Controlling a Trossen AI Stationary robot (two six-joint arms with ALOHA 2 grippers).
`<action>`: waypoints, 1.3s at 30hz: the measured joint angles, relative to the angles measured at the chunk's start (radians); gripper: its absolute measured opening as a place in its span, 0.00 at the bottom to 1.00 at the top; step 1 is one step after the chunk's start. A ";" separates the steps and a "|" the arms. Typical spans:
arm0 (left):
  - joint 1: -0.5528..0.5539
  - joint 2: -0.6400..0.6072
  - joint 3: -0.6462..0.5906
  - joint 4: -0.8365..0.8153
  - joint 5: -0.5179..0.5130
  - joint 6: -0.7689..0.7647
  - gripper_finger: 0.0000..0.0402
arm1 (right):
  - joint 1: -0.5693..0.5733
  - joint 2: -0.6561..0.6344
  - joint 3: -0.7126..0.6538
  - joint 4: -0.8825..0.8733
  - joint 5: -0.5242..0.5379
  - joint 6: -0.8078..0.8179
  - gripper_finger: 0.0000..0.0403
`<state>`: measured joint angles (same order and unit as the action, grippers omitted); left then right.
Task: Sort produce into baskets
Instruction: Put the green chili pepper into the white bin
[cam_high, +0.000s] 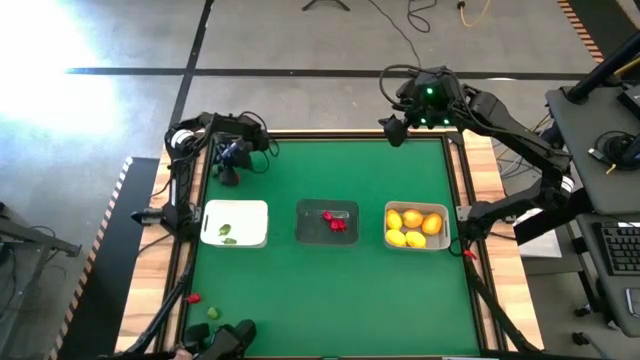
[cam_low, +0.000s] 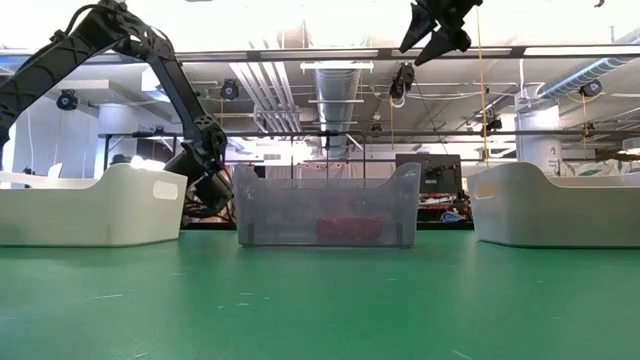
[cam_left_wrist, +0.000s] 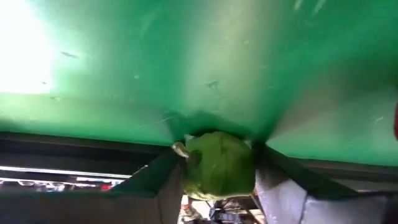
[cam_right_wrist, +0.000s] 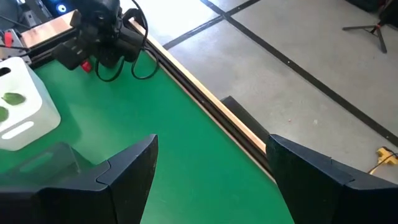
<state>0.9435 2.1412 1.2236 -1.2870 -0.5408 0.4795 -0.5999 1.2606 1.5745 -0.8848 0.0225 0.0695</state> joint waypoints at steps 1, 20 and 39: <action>0.001 -0.003 0.002 -0.001 0.010 -0.009 0.37 | 0.000 0.000 0.000 0.000 0.000 -0.001 0.73; -0.156 -0.532 0.080 -0.039 0.627 -0.492 0.19 | 0.000 0.049 0.000 0.069 -0.014 -0.044 0.73; -0.753 -0.904 -0.373 0.139 0.697 -0.885 0.19 | 0.000 0.171 0.000 0.082 -0.109 -0.186 0.73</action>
<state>0.1906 1.2371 0.8507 -1.1477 0.1566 -0.4052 -0.5999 1.4320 1.5742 -0.8024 -0.0864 -0.1165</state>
